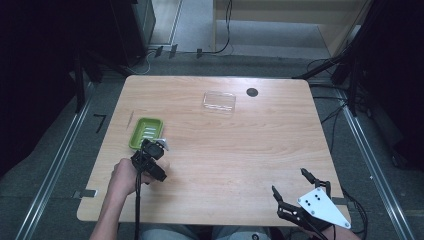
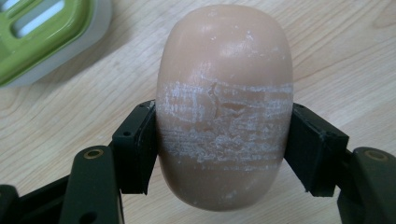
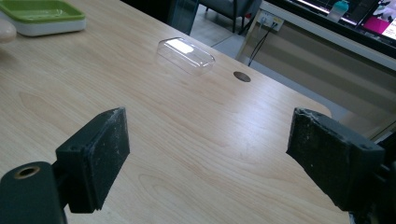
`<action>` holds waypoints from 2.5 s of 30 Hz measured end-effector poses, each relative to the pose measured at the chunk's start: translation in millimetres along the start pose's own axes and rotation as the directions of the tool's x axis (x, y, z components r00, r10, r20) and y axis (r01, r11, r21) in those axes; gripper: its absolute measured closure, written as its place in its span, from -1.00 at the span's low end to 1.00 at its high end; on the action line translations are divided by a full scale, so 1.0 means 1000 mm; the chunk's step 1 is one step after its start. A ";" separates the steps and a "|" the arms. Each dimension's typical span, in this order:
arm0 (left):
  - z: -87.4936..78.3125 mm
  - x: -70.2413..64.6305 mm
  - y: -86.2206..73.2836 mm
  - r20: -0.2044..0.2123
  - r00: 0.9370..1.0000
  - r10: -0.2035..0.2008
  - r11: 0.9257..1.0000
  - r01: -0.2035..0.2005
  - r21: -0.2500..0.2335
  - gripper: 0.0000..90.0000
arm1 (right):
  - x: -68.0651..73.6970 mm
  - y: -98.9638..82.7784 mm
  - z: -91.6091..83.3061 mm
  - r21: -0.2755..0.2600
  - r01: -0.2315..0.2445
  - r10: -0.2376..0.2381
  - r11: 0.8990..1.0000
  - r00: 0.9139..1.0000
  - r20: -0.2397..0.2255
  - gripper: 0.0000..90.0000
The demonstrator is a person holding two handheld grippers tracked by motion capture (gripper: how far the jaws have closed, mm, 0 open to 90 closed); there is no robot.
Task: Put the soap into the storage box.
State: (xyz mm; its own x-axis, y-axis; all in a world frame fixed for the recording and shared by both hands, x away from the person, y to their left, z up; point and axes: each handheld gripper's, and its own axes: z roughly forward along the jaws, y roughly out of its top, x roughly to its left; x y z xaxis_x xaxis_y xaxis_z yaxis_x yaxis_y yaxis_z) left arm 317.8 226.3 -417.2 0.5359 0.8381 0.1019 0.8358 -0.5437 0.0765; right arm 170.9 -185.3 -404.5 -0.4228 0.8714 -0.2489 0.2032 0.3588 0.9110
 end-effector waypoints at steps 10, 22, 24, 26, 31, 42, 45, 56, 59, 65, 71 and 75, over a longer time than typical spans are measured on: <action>-0.004 0.014 -0.006 -0.007 0.999 -0.050 0.999 0.050 -0.003 -0.25 | 0.000 0.000 0.000 -0.001 0.000 0.000 1.000 1.000 0.001 -0.70; -0.013 0.031 -0.006 -0.007 0.995 -0.099 0.995 0.099 -0.026 -0.25 | 0.001 0.000 0.000 0.002 0.001 -0.001 1.000 1.000 -0.001 -0.70; -0.015 0.034 -0.005 -0.012 0.994 -0.111 0.993 0.111 -0.026 -0.25 | 0.001 0.000 0.000 0.002 0.003 -0.003 1.000 1.000 -0.002 -0.70; -0.015 0.035 -0.005 -0.013 0.993 -0.115 0.993 0.115 -0.028 -0.25 | 0.001 0.000 0.000 0.003 0.004 -0.004 1.000 1.000 -0.002 -0.70; -0.016 0.041 0.001 -0.009 0.992 -0.126 0.992 0.126 -0.027 -0.25 | 0.001 0.000 0.001 0.004 0.004 -0.004 1.000 1.000 -0.002 -0.70; -0.022 0.054 0.010 -0.003 0.990 -0.144 0.989 0.144 -0.039 -0.25 | 0.000 0.000 0.001 0.003 0.004 -0.004 1.000 1.000 -0.003 -0.70; -0.024 0.057 0.013 0.003 0.989 -0.151 0.987 0.151 -0.048 -0.25 | 0.001 0.000 0.001 0.003 0.003 -0.003 1.000 1.000 -0.002 -0.70; -0.022 0.064 0.020 0.000 0.989 -0.149 0.988 0.149 -0.047 -0.25 | 0.001 0.000 0.002 0.006 0.000 0.000 1.000 1.000 -0.005 -0.70; -0.023 0.069 0.022 0.002 0.987 -0.158 0.986 0.158 -0.053 -0.25 | 0.000 0.000 0.001 0.005 0.002 -0.002 1.000 1.000 -0.006 -0.70; -0.023 0.074 0.025 0.014 0.986 -0.167 0.983 0.167 -0.072 -0.25 | 0.000 0.000 0.001 0.005 0.003 -0.003 1.000 1.000 -0.005 -0.70; -0.024 0.076 0.029 0.012 0.986 -0.166 0.983 0.167 -0.071 -0.25 | 0.000 0.000 0.002 0.006 0.001 -0.001 1.000 1.000 -0.008 -0.70; -0.025 0.077 0.033 0.011 0.986 -0.167 0.983 0.167 -0.076 -0.25 | 0.000 0.000 0.001 0.006 0.002 -0.002 1.000 1.000 -0.007 -0.70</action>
State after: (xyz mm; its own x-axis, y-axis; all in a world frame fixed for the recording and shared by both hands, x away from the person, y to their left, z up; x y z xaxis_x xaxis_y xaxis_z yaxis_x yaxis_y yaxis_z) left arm 383.6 272.1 -381.6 0.3904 0.9175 0.0765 0.9021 -0.3978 0.1672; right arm 171.8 -184.6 -405.0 -0.4294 0.8683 -0.2483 0.2080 0.3626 0.9084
